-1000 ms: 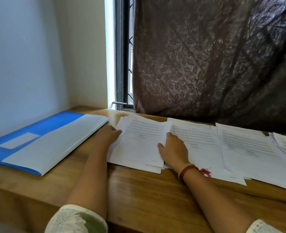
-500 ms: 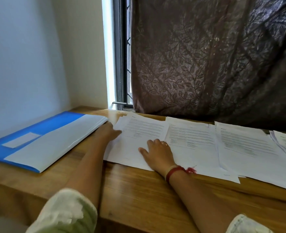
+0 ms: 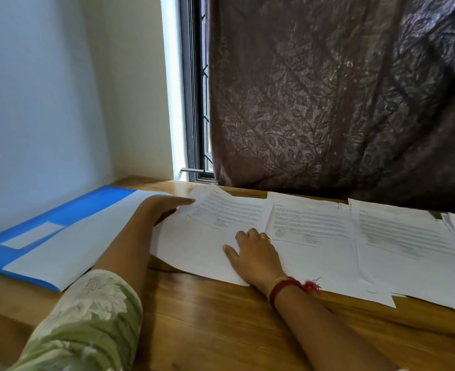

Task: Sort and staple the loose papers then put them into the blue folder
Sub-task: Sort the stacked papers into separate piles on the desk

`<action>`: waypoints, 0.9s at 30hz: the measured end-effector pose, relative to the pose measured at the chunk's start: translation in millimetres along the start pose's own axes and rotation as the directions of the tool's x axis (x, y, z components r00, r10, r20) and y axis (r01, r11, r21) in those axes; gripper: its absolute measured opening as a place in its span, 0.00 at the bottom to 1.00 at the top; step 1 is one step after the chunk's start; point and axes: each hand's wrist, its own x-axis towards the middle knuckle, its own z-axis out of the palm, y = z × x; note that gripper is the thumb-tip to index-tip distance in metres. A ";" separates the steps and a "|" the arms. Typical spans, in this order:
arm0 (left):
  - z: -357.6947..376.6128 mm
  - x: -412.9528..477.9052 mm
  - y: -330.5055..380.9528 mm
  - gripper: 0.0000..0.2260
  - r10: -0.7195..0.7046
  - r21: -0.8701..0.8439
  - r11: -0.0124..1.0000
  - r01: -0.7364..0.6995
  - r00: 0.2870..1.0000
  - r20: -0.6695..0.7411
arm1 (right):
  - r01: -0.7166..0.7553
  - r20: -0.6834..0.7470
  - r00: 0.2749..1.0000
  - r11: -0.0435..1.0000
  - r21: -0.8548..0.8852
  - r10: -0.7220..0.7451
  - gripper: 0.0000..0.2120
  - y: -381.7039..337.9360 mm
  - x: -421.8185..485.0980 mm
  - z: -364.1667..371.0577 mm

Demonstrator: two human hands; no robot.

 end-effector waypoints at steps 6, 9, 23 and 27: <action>23.4 3.1 -0.9 0.29 0.078 0.104 0.992 -0.075 0.997 -0.023 | -0.005 0.003 1.000 1.000 -0.003 0.005 0.24 1.0 0.7 -0.3; 18.3 1.2 -8.1 0.23 0.167 0.094 0.982 -0.166 0.986 -0.008 | -0.005 -0.001 1.000 1.000 0.001 0.005 0.24 1.3 0.9 -0.1; 0.3 -27.8 -25.2 0.23 0.519 -0.036 0.852 -0.522 0.852 -0.063 | 0.098 -0.119 0.989 0.993 0.063 -0.090 0.25 4.1 -1.9 -4.3; -25.1 -44.7 -35.4 0.24 0.485 -0.524 0.675 -0.520 0.848 -0.216 | 0.178 -0.421 0.907 0.922 0.343 -0.018 0.28 3.1 1.5 -20.5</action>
